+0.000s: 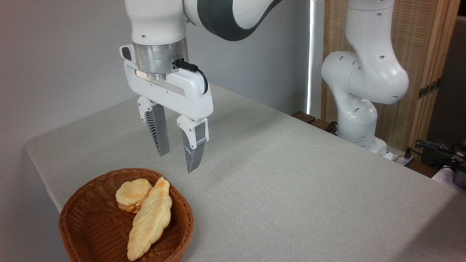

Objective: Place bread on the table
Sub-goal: 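Lower the open gripper toward the small round bread roll in the basket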

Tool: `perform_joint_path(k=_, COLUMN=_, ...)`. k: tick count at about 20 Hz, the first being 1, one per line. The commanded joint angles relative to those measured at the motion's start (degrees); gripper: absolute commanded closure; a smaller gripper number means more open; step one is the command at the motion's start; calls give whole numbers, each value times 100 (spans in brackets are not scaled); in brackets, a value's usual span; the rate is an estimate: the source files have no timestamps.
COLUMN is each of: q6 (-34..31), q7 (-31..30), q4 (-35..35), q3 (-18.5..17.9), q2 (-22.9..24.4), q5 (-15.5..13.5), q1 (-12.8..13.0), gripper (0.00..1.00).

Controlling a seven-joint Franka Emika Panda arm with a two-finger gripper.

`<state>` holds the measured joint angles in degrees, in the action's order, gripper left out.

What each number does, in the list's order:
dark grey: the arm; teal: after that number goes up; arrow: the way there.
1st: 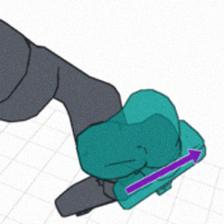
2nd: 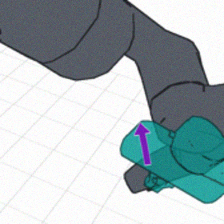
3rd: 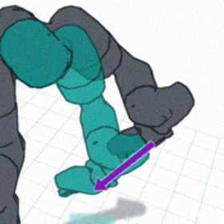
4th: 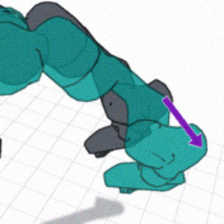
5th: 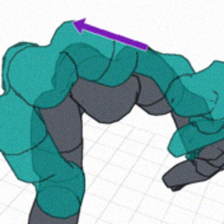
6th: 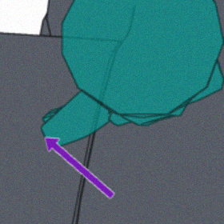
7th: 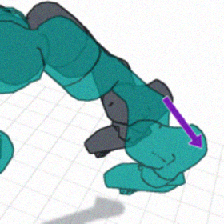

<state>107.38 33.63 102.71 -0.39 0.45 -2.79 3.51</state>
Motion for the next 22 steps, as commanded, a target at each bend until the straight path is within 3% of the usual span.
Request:
perform_joint_path(k=1, q6=-200, q7=47, q4=-85, q3=92, q2=-54, q5=-125, q1=-88, gripper=0)
perform_joint_path(k=9, q6=-95, q7=47, q4=-84, q3=153, q2=-124, q5=-125, q1=-79, gripper=0)
perform_joint_path(k=22, q6=1363, q7=47, q4=-85, q3=593, q2=-713, q5=-336, q1=-79, gripper=0)
